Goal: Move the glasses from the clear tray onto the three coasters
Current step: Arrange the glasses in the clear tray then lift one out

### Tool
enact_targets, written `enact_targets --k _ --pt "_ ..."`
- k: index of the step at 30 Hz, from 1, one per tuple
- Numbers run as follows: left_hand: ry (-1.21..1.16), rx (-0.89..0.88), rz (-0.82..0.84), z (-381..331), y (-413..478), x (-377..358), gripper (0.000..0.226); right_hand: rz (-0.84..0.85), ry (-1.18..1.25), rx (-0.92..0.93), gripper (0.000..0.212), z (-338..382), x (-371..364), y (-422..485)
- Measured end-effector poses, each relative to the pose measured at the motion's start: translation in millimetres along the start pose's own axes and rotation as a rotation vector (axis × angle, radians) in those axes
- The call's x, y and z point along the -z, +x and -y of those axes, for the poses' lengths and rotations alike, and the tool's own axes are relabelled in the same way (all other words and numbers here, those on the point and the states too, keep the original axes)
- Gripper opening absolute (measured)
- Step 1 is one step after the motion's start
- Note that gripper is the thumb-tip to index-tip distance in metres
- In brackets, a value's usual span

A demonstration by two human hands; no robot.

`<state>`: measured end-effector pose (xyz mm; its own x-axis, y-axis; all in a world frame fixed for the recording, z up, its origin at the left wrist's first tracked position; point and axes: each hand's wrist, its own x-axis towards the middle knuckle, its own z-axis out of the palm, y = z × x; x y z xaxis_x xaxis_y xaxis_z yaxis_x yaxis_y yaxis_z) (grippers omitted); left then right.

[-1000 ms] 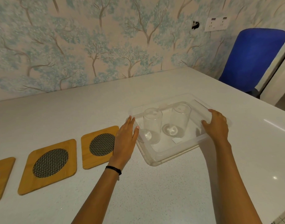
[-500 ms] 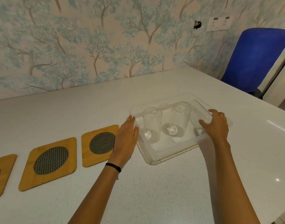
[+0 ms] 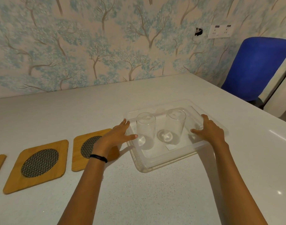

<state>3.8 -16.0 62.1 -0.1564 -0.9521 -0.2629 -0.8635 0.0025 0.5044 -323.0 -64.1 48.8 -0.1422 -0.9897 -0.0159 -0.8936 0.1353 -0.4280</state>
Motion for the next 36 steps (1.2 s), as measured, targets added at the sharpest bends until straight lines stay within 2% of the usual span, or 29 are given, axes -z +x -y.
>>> enact_targets --k 6,17,26,36 --pt "0.014 -0.011 -0.014 0 -2 -1 0.08 -0.084 0.059 0.05 0.08 -6 -7 4" --pt "-0.067 -0.026 -0.06 2 -7 -6 0.08 -0.436 0.401 0.089 0.068 -7 -12 -1" --pt "-0.07 -0.015 -0.067 3 -6 -7 0.081 -0.553 0.512 0.189 0.071 -7 -12 -3" --pt "-0.069 -0.017 -0.072 5 -5 -8 0.082 -0.601 0.542 0.281 0.073 -7 -14 -2"
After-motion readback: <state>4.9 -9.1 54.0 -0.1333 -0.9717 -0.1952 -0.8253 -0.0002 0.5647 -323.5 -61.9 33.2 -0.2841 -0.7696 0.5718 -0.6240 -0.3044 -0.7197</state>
